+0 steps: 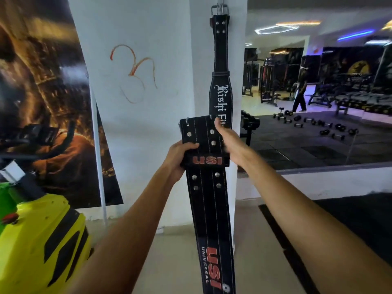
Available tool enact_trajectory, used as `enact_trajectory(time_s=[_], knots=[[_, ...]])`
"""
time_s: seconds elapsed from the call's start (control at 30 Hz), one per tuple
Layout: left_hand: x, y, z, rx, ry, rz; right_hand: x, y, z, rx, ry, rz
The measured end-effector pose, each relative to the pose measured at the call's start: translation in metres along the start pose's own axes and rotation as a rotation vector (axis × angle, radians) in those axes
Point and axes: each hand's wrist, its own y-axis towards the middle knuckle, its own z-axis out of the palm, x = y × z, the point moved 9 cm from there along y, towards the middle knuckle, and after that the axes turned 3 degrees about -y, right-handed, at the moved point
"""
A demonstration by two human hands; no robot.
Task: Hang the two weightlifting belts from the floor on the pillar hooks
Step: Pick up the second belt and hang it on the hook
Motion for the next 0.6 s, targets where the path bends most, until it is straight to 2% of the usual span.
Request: enact_trajectory(time_s=[0.13,0.27,0.33,0.47,0.6], knots=[[-0.028,-0.005,0.012,-0.006,0.151,0.104,0.001,0.007,-0.003,-0.124,0.048,-0.032],[-0.031,-0.01,0.014,-0.089,0.05,0.053,-0.008,0.006,-0.006,-0.224,0.185,0.025],[-0.03,-0.011,0.018,-0.091,-0.026,0.033,-0.006,0.008,-0.005,-0.216,0.225,0.013],[-0.046,-0.007,0.019,-0.058,-0.153,0.102,0.018,0.005,-0.01,-0.191,0.231,-0.23],[-0.051,-0.004,0.016,-0.086,-0.036,0.166,0.019,-0.004,-0.007,-0.191,0.15,-0.247]])
